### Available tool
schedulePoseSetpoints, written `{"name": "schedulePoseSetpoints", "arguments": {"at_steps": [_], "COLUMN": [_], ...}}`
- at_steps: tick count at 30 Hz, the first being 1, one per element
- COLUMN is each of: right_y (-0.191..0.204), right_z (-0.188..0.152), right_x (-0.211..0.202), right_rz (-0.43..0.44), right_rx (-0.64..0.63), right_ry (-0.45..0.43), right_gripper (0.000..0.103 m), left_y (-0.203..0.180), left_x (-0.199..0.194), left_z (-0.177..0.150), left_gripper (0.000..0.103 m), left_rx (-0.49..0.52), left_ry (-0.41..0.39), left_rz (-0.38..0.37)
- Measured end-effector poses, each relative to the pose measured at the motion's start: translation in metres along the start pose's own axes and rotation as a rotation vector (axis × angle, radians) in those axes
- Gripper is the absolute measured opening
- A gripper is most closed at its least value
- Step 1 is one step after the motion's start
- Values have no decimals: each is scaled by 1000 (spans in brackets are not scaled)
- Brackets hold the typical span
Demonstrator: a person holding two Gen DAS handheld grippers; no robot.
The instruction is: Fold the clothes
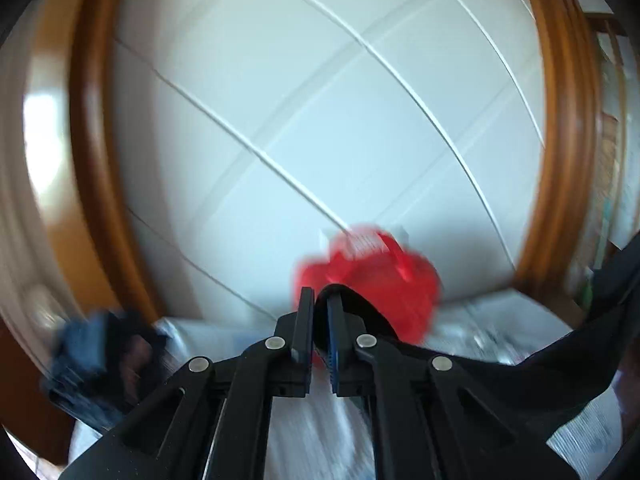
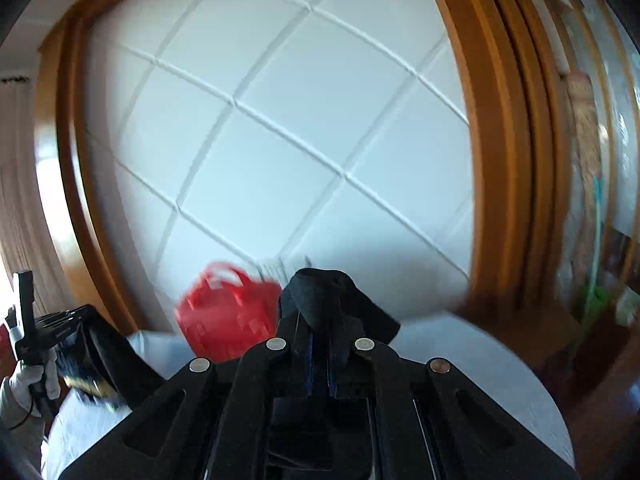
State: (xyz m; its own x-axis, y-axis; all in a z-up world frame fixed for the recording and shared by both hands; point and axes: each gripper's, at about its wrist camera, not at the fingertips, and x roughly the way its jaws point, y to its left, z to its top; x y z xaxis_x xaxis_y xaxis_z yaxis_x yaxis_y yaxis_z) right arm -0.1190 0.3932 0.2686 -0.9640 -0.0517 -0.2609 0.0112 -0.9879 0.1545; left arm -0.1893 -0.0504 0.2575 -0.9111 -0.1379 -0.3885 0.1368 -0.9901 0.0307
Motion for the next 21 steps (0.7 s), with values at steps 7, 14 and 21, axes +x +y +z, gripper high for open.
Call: {"name": "schedulePoseSetpoints", "arguments": {"at_steps": [7, 14, 21], "right_y": [23, 13, -11], "right_z": [9, -165, -364], "right_x": [-30, -48, -39], "right_rz": [67, 79, -50], "right_rx": [49, 103, 263], "right_ry": [-87, 356, 931], "right_gripper": [4, 4, 10], "left_y": [53, 74, 55], "left_x": [-80, -91, -44], "left_z": [14, -167, -379], "left_gripper": [5, 5, 6], "left_rx": [37, 75, 16], "left_ry": [-109, 223, 738], "left_rz": [101, 119, 34]}}
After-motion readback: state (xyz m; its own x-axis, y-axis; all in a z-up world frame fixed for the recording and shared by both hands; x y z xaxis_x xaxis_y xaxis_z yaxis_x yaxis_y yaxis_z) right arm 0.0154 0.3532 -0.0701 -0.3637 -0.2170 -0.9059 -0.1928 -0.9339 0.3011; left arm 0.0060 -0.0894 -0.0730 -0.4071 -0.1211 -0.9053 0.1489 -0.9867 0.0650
